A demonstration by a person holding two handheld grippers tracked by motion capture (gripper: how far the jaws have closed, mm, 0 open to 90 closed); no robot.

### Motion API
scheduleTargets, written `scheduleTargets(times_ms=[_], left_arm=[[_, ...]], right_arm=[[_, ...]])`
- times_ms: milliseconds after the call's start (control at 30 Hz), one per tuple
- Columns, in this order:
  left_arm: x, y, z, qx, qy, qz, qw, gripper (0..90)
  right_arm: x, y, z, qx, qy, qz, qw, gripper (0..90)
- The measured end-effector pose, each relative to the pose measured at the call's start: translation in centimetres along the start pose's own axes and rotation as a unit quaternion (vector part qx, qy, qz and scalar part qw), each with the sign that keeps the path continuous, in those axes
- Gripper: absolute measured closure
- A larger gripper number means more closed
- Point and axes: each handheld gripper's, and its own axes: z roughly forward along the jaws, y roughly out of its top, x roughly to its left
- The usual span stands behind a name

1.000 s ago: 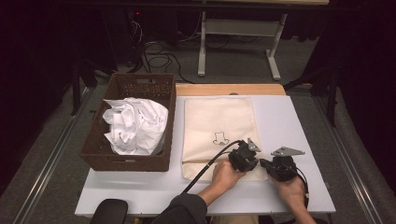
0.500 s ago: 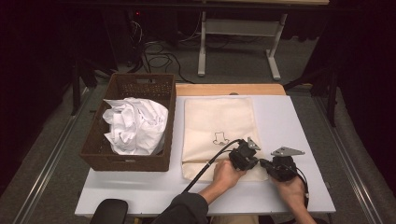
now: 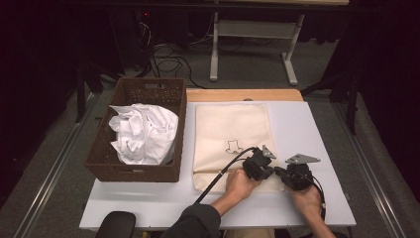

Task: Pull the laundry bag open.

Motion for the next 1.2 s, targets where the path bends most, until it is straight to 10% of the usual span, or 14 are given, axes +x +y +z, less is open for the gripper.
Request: scheduleTargets(times_ms=[1200], left_arm=[[0.2, -0.6, -2.8, -0.004, -0.003, 0.006, 1.0000, 87.1]], right_arm=[[-0.1, -0.2, 0.2, 0.005, -0.001, -0.001, 1.0000, 90.0]])
